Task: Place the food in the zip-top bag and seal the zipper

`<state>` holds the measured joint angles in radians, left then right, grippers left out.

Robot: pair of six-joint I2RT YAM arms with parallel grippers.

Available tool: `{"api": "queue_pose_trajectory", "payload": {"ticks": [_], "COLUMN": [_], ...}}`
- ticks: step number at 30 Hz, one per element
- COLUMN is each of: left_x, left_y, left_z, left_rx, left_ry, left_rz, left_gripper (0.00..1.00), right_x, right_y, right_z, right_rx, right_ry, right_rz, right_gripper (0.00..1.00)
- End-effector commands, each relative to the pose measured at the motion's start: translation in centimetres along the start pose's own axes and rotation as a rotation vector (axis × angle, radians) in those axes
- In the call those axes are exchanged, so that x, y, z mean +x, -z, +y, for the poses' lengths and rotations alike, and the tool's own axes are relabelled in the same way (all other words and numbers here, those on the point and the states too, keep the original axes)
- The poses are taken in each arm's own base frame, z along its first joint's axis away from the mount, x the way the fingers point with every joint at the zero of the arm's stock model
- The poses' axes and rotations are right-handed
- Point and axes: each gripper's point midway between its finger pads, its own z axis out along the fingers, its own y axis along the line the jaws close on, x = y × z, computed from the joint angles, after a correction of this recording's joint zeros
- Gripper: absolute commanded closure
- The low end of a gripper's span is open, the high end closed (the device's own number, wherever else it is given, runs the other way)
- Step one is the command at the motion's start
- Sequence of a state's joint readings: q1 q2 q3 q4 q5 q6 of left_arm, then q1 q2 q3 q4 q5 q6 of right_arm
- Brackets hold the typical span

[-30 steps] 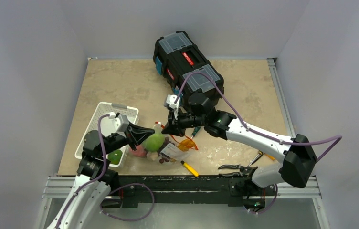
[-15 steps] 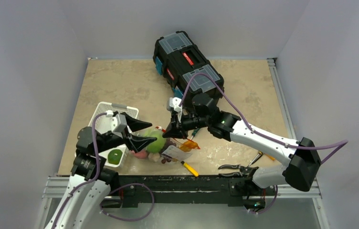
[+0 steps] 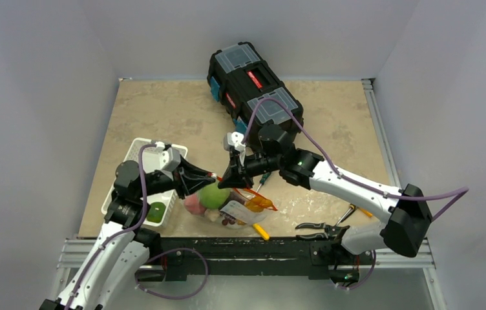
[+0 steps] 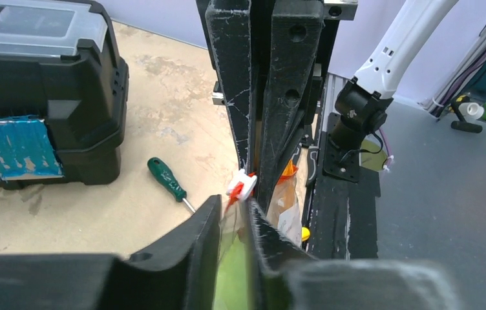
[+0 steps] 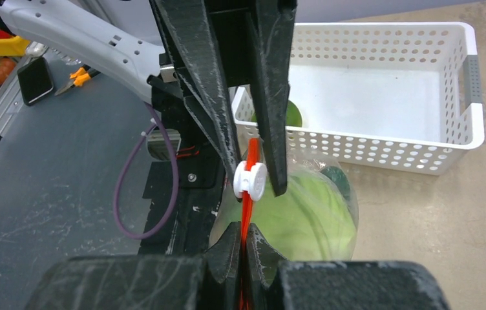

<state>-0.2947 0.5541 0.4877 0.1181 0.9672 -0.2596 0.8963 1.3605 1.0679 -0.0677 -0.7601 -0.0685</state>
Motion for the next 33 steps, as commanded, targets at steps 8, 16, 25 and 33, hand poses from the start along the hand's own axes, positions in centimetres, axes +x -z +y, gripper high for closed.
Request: {"api": "queue_pose_trajectory", "payload": {"ticks": [8,16,25,33], "left_x": [0.2,-0.2,-3.4,-7.4], "left_y": [-0.3,0.2,1.6,5.5], "left_z": [-0.4,-0.9,-0.6,1.4], "left_rx": [0.056,0.042,-0.094,-0.398], "left_ry": [-0.014,-0.037,-0.166,-0.366], "left_rz": [-0.003,-0.015,-0.010,0.052], "left_gripper": [0.64,0.59,0.43,0.44], "right_x": [-5.1,-5.0,-4.4,-6.3], "right_y": [0.4,0.1,0.3,0.2], "right_z": [0.1,-0.1,-0.3,-4.8], "right_rx": [-0.001,0.000,0.008,0.320], "right_ry": [0.099,0.099,0.122,0.118], "right_rz": [-0.119,-0.114,-0.075,0.031], "right_gripper": [1.00,1.00,1.00,1.00]}}
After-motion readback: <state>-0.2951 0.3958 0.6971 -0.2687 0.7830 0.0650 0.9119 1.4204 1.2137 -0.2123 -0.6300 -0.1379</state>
